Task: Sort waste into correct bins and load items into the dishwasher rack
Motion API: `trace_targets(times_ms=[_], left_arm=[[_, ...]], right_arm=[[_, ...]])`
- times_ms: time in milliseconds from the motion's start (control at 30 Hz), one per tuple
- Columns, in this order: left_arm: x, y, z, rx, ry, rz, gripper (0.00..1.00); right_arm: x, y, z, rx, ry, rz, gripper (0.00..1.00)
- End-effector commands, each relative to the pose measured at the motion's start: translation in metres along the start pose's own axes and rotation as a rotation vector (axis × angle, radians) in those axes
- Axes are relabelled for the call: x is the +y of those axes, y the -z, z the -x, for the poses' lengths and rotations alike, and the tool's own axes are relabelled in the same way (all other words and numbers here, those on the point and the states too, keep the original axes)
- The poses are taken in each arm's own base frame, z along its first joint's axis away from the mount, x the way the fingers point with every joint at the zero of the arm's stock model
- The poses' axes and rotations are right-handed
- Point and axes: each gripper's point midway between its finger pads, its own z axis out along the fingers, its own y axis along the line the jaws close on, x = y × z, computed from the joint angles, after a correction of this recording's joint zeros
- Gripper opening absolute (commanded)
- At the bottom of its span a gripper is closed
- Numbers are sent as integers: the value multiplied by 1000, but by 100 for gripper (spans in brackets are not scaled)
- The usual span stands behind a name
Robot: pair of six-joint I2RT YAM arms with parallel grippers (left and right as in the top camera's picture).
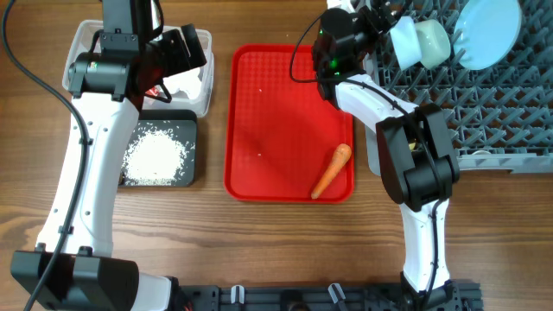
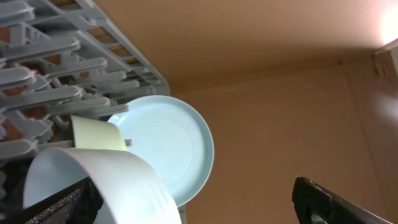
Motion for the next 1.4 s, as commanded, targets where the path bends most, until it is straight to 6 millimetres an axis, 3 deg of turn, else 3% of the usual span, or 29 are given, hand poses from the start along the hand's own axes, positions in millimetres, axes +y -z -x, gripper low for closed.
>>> trace_targets(times_ms=[0, 267, 700, 833, 967, 1367], left_arm=[[1, -1, 1, -5, 8, 8, 100], [1, -1, 1, -5, 8, 8, 100], [1, -1, 1, -5, 8, 8, 100], [1, -1, 1, -5, 8, 8, 100], [1, -1, 1, -5, 8, 8, 100], [1, -1, 1, -5, 8, 8, 100]], right_arm=[[14, 5, 4, -27, -21, 22, 100], [27, 6, 4, -37, -10, 54, 100], [29, 14, 3, -23, -221, 57, 99], [34, 15, 2, -21, -282, 69, 92], [47, 16, 2, -31, -285, 108, 55], [59, 28, 15, -97, -348, 180, 54]])
